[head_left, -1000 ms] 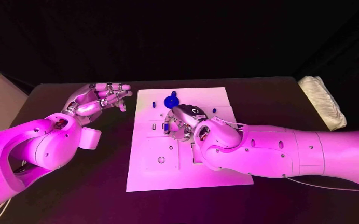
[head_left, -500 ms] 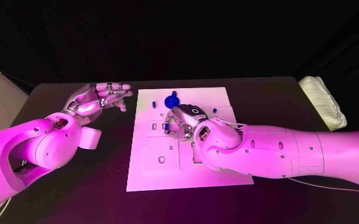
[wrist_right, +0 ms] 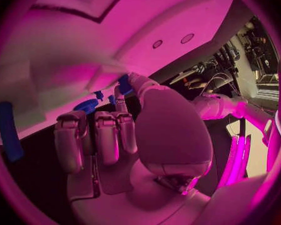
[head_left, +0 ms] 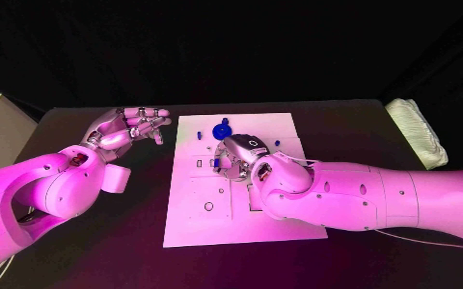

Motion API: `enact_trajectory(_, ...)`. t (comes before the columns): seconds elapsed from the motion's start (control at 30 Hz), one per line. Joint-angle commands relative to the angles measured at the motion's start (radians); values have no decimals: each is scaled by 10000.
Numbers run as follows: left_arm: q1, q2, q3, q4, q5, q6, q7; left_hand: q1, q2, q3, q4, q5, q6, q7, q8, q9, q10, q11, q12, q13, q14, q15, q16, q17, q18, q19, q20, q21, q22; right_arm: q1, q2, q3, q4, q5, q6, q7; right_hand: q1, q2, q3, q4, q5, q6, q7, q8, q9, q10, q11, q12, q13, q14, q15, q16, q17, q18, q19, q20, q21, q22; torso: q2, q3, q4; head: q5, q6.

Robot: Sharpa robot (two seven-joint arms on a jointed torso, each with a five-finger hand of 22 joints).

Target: Assemble the parts on the task board

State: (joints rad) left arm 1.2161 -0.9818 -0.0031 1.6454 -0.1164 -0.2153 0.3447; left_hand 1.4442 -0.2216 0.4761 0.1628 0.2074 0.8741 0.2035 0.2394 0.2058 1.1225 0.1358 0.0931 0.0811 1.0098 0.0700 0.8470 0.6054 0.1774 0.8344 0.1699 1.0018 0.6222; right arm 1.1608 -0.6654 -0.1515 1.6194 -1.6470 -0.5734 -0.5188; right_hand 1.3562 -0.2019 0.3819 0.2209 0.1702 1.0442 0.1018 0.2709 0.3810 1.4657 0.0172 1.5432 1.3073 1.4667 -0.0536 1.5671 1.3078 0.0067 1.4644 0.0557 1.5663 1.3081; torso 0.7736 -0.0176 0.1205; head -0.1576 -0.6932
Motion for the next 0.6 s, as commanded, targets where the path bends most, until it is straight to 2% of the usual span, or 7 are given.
enact_trajectory(0.03, 9, 9, 5, 6, -76, 210, 22, -86, 20, 55, -29, -58, -38, -19, 37, 12, 65, 7, 45, 9, 11, -22, 59, 12, 65, -91, -11, 58, 9, -35, -16, -23, -33, -207, 69, -189, -115, -84, -45, 45, -68, -147, 35, -59, -35, 799, 87, -74, 2358, 1006, 107, -23, 2477, -67, 1064, 55, 45, 2627, 1, 0, 5, -3, -2)
enact_trajectory(0.23, 8, 30, 4, -16, -89, 220, 20, -86, 20, 55, -29, -58, -38, -19, 37, 12, 65, 7, 45, 9, 11, -22, 59, 12, 65, -91, -11, 58, 9, -35, -15, -23, -35, -215, 68, -147, -195, -207, -138, 103, -113, -327, 120, -133, -95, 740, 163, -153, 2298, 999, 172, -35, 2448, -67, 1064, 109, 45, 2627, 2, -11, -5, -8, 7)
enact_trajectory(0.4, 8, 36, 4, -26, -92, 222, 18, -86, 20, 55, -29, -58, -38, -19, 37, 12, 65, 7, 45, 9, 11, -22, 59, 12, 65, -91, -11, 58, 9, -35, -15, -23, -36, -201, 73, -98, -257, -307, -279, 171, -206, -444, 179, -181, -141, 664, 219, -254, 2221, 993, 223, -45, 2423, -67, 1064, 158, 45, 2627, -2, -4, -5, -18, 5)
enact_trajectory(0.5, 7, 37, 4, -29, -93, 224, 17, -86, 20, 55, -29, -58, -38, -19, 37, 12, 65, 7, 45, 9, 11, -22, 59, 12, 65, -91, -11, 58, 9, -35, -14, -23, -39, -151, 45, -49, -299, -345, -545, 309, -629, -579, 236, -230, -201, 581, 276, -362, 2139, 991, 279, -49, 2415, -67, 1064, 218, 45, 2627, -2, -5, 1, -27, 6)
enact_trajectory(0.53, 7, 37, 4, -29, -93, 226, 17, -86, 20, 55, -29, -58, -38, -19, 37, 12, 65, 7, 45, 9, 11, -22, 59, 12, 65, -91, -11, 58, 9, -35, -14, -23, -42, -133, 35, -28, -309, -342, -740, 407, -909, -669, 261, -265, -235, 530, 303, -428, 2089, 991, 302, -50, 2414, -67, 1064, 246, 45, 2627, -2, -7, 8, -30, 6)
enact_trajectory(0.6, 7, 36, 4, -30, -93, 225, 17, -95, 22, 61, -36, -59, -40, -27, 46, 19, 54, 4, 60, 14, 5, -23, 78, 17, 64, -95, -12, 74, 16, -35, -14, -23, -45, -118, 22, -11, -293, -340, -836, 450, -970, -695, 270, -271, -248, 492, 311, -479, 2050, 990, 309, -52, 2409, -67, 1064, 257, 45, 2627, -1, -8, 12, -29, 5)
